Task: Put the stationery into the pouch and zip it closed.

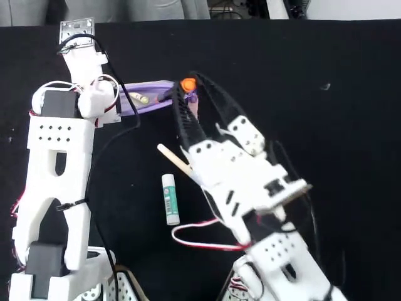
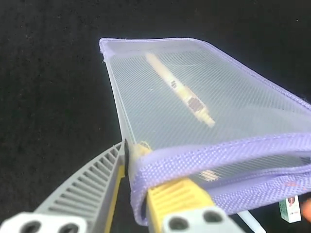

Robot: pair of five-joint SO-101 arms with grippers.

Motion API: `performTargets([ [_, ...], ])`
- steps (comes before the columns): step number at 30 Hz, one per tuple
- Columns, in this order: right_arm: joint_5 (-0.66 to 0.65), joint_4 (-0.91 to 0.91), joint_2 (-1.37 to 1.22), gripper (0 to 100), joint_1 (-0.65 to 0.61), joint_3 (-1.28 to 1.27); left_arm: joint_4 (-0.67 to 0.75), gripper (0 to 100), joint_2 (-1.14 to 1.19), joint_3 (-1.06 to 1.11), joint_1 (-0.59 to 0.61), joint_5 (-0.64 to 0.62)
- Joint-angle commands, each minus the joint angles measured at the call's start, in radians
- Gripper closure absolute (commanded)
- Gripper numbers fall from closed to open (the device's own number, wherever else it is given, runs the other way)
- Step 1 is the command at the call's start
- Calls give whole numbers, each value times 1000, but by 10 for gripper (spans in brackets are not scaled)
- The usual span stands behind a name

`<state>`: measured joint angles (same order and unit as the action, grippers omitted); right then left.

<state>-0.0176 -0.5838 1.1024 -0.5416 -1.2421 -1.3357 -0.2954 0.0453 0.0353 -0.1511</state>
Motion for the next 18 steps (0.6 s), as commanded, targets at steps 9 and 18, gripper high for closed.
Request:
performTargets([
  [9,-87,-235,-354,988,-11,8,-8,971,-8,-28,-15,-5],
  [18,-149,-236,-608,964,-12,38,-5,971,-8,-28,-12,-5],
])
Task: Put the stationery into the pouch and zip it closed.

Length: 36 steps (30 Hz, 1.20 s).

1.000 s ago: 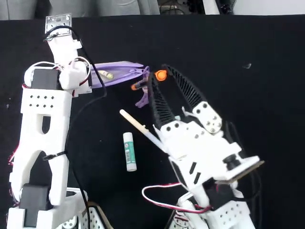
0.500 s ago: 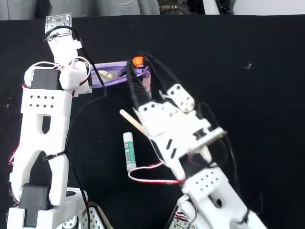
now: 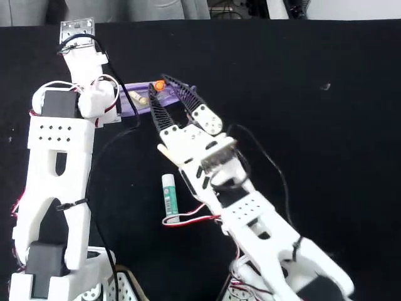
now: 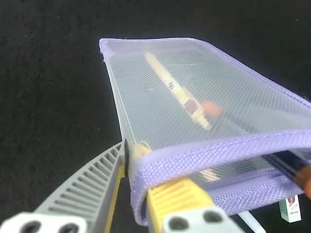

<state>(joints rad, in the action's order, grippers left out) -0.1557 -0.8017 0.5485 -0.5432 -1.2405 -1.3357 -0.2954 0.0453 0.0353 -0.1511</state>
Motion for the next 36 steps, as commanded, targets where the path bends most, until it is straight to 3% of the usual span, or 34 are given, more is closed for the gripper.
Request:
performTargets([
  [1,-11,-18,-81,933,-11,47,-5,971,-8,-28,-12,-5],
  [6,-9,-17,-171,774,-17,73,-5,971,-8,-28,-12,-5],
  [15,-9,20,-65,765,-12,35,-3,971,-8,-28,12,-5],
  [19,-5,209,142,765,60,18,35,971,-8,-13,65,-5],
  [25,-2,638,533,765,178,42,118,971,-8,47,110,2],
  [30,-2,977,769,766,173,51,126,971,-8,39,160,2],
  [36,-2,1162,799,766,157,21,155,971,-8,41,222,2],
])
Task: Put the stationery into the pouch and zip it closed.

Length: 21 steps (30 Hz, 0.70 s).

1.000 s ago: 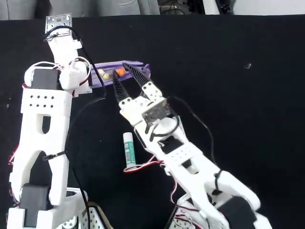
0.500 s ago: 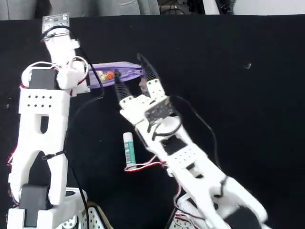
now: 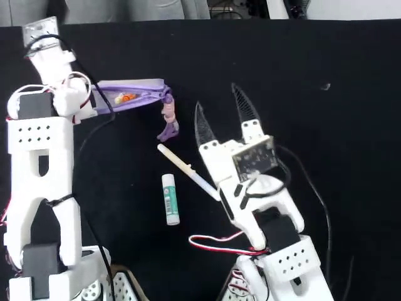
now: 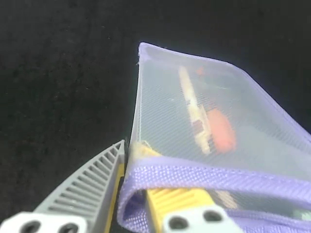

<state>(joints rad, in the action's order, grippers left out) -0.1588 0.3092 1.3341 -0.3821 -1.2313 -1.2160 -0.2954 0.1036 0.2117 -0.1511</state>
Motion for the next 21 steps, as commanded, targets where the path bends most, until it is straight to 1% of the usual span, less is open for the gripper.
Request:
performTargets([
  [1,2,57,-2,766,-5,-1,35,971,-8,-19,58,2],
  [5,-2,54,-99,766,-6,-50,35,971,-12,-21,101,3],
  [8,-8,52,-200,766,-54,-47,31,971,-9,-47,140,3],
  [12,-8,52,-374,766,-153,12,29,971,-8,-62,200,3],
  [14,-8,52,-475,766,-181,50,31,971,-9,-64,220,3],
  [21,-8,54,-863,766,-189,242,34,971,-9,-64,240,3],
])
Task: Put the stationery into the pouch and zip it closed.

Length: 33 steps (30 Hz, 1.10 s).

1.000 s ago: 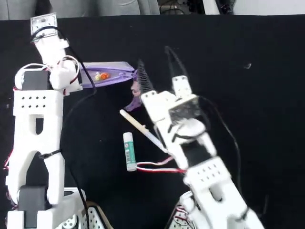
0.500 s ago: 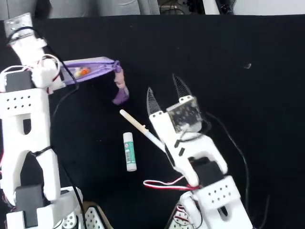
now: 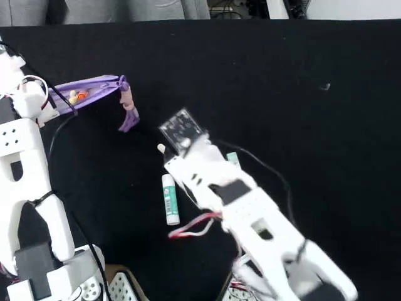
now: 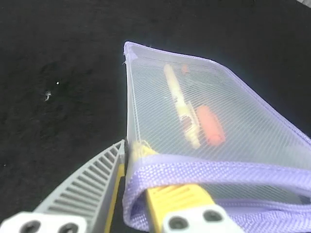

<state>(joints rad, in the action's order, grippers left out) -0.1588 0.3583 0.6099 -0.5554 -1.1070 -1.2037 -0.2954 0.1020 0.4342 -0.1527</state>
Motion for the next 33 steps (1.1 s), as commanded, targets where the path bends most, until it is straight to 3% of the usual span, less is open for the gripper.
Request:
performTargets([
  [1,-8,5,-194,766,-15,148,23,971,-9,-62,18,5],
  [14,-8,41,-651,766,-15,452,23,971,-8,-62,16,5],
  [26,0,463,-952,775,-12,903,23,971,-8,-59,12,5],
  [33,0,713,-1139,937,-11,1187,21,971,-8,-56,10,5],
])
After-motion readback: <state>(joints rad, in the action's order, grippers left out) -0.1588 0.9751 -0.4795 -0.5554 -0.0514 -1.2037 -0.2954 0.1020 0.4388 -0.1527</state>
